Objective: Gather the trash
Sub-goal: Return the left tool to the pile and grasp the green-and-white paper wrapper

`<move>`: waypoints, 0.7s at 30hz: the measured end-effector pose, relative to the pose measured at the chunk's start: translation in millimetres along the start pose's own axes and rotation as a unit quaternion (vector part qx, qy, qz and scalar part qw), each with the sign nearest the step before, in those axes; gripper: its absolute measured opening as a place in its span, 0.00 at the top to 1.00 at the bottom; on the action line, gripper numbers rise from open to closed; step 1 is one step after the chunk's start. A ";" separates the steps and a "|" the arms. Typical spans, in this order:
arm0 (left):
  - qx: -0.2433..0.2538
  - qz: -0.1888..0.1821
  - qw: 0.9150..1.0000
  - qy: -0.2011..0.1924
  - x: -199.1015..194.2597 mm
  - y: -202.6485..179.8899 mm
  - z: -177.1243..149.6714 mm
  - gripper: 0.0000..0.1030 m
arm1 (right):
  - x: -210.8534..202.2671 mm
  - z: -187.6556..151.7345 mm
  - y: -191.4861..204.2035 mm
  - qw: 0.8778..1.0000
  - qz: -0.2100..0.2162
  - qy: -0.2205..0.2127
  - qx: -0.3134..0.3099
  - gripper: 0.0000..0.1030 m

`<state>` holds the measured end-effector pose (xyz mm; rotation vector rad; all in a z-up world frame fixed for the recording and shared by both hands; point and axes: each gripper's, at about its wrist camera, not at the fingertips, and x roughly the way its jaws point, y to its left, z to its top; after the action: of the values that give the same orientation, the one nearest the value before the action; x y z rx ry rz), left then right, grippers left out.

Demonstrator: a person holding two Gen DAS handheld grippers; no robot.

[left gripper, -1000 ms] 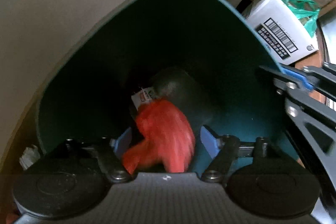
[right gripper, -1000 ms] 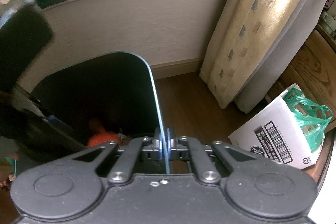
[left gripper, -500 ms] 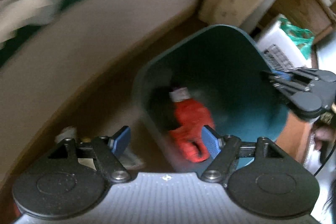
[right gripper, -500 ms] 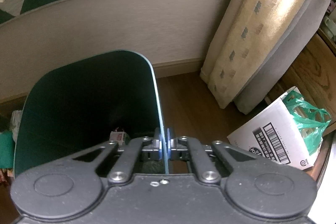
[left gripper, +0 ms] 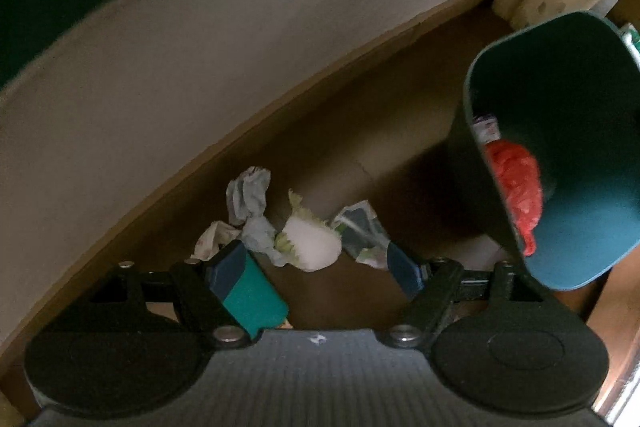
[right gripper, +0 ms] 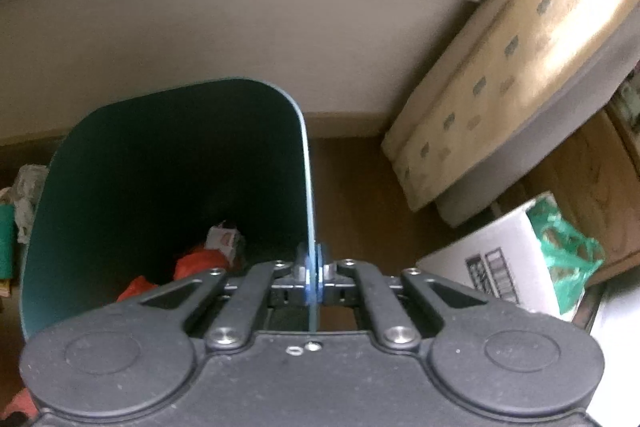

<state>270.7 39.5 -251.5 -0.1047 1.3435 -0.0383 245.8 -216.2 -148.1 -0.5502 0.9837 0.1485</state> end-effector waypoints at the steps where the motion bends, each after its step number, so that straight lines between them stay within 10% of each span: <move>1: -0.001 0.001 1.000 0.006 9.0 2.5 -2.2 0.25 | 0.5 -0.7 -1.0 1.000 0.000 0.008 0.003 0.96; 21: -0.043 -0.029 0.991 0.120 213.5 -46.8 -3.0 0.25 | 11.4 -12.8 -16.9 0.994 -0.015 0.106 0.021 0.95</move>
<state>317.4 -25.9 -454.7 -0.2168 1.5830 -0.0435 248.7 -238.5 -156.6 -0.5493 1.1814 0.0435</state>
